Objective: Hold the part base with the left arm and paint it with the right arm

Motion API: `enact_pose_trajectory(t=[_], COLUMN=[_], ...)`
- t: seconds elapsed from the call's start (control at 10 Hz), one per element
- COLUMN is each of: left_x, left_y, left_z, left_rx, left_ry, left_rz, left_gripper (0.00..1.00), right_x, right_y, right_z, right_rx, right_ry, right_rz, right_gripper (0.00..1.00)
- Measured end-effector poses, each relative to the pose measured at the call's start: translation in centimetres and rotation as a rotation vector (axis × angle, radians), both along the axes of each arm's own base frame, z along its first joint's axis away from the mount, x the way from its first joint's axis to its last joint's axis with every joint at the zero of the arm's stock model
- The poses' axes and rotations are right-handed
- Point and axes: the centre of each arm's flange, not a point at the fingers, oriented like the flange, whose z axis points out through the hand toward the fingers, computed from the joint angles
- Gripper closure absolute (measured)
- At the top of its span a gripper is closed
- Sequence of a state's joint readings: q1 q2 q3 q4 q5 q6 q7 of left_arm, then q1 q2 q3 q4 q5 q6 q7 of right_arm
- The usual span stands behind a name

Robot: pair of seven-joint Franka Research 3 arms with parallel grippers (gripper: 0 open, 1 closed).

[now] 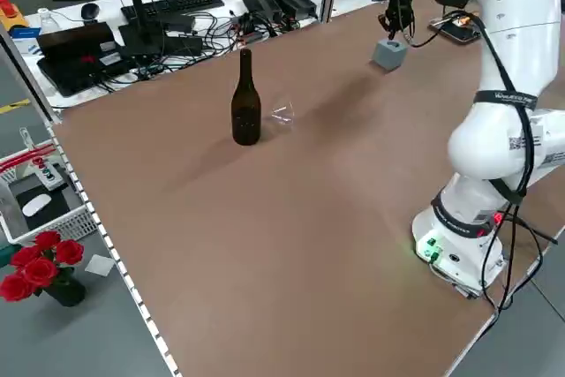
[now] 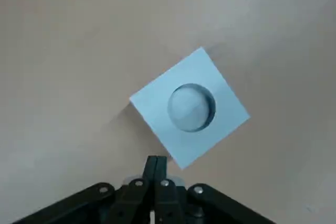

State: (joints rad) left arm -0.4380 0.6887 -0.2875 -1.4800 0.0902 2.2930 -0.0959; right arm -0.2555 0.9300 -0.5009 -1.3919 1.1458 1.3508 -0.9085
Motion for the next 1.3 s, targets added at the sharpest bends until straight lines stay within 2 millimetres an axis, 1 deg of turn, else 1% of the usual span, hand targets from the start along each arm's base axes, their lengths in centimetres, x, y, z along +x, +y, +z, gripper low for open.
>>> enact_pose_trajectory(t=[0.1, 0.2, 0.4, 0.5, 0.8, 1.0, 1.1, 1.3], left_x=[0.0, -0.1, -0.7, -0.9, -0.6, -0.6, -0.7, -1.1], left_y=[0.0, -0.1, -0.2, -0.1, 0.4, 0.3, 0.2, 0.0], left_z=[-0.2, -0.9, -3.2, -3.9, -4.0, -4.0, -4.0, -4.2], left_rx=[-0.005, -0.024, -0.080, -0.092, -0.099, -0.100, -0.100, -0.097], left_ry=[0.001, -0.011, -0.047, -0.054, -0.061, -0.061, -0.060, -0.055], left_rz=[0.025, 0.052, 0.104, 0.114, 0.127, 0.126, 0.123, 0.118], left_gripper=[0.99, 0.99, 0.99, 0.99, 0.99, 0.99, 0.99, 0.99], right_x=[0.1, 0.6, 1.3, 1.4, 1.0, 0.8, 0.8, 0.8], right_y=[-0.5, -1.1, -1.6, -1.4, -1.1, -0.9, -0.7, 0.0], right_z=[-0.8, -1.0, -1.1, -1.8, -4.5, -5.4, -5.4, -5.4], right_rx=[-0.001, -0.021, -0.053, -0.047, -0.033, -0.026, -0.020, 0.007], right_ry=[-0.014, -0.037, -0.059, -0.059, -0.052, -0.053, -0.052, -0.047], right_rz=[-0.006, -0.010, -0.028, -0.038, -0.029, -0.026, -0.022, -0.005], right_gripper=[0.00, 0.00, 0.00, 0.00, 0.00, 0.03, 0.19, 0.35])
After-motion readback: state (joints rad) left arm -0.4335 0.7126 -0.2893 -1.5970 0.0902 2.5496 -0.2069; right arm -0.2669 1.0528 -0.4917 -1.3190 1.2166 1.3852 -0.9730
